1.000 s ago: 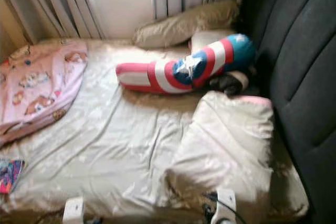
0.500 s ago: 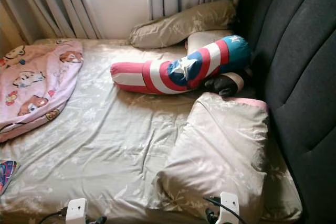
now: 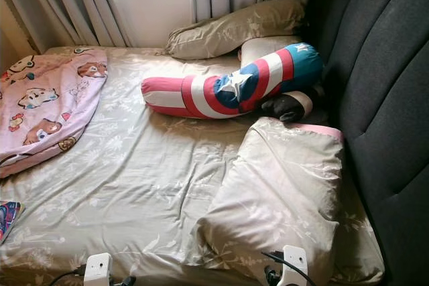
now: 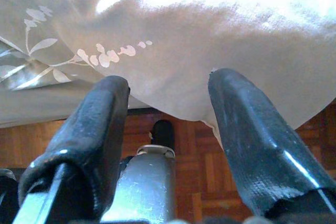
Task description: Clean up the room
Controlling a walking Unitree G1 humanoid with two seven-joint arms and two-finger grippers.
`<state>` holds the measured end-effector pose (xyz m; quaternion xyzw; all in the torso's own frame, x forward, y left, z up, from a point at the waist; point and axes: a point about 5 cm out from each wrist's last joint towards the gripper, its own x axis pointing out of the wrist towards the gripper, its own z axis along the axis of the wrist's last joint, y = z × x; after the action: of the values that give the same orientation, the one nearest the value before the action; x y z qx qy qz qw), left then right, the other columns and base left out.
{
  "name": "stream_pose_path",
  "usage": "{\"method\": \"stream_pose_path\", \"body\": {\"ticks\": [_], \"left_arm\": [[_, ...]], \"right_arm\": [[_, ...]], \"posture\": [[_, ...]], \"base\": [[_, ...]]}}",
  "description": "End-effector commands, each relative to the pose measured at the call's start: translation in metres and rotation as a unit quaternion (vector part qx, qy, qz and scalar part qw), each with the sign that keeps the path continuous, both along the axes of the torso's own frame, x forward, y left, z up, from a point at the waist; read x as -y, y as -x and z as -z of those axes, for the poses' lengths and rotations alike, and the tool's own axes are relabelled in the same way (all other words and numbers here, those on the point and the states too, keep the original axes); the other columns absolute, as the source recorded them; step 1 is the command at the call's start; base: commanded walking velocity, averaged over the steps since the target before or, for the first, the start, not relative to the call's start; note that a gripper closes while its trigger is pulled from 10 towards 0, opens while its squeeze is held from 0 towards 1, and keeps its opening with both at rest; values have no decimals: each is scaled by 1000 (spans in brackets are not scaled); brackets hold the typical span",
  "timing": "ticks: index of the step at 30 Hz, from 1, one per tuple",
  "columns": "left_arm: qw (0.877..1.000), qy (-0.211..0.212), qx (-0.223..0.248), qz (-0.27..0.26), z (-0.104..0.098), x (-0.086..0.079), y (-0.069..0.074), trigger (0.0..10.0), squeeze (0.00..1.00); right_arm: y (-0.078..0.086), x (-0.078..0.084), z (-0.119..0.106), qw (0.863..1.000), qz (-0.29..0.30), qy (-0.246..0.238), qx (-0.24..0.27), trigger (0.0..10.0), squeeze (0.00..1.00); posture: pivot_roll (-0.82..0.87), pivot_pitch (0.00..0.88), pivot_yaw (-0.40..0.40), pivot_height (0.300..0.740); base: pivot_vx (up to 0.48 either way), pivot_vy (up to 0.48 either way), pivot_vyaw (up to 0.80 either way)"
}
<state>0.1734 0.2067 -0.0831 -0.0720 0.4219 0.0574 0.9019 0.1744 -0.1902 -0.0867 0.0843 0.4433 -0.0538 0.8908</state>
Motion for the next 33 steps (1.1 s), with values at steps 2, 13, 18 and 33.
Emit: {"method": "stream_pose_path", "body": {"ticks": [2,13,18,33], "left_arm": [[1000,-1,-6,1,1,0,1,10000,0],[1000,0,-6,4,1,0,1,10000,0],[1000,0,3,7,0,0,0,10000,0],[990,3,136,24,-25,3,-34,10000,0]], "right_arm": [[-1,0,-1,1000,6,-2,3,10000,0],[-1,0,-1,1000,7,-2,6,10000,0],[-1,0,-1,1000,9,-2,8,10000,0],[-6,3,-8,996,25,-4,84,10000,0]], "posture": [[84,0,-6,740],[82,12,-7,740],[80,15,-7,740],[63,0,-19,740]], "base": [[302,0,0],[135,0,0],[0,0,0],[0,0,0]]}}
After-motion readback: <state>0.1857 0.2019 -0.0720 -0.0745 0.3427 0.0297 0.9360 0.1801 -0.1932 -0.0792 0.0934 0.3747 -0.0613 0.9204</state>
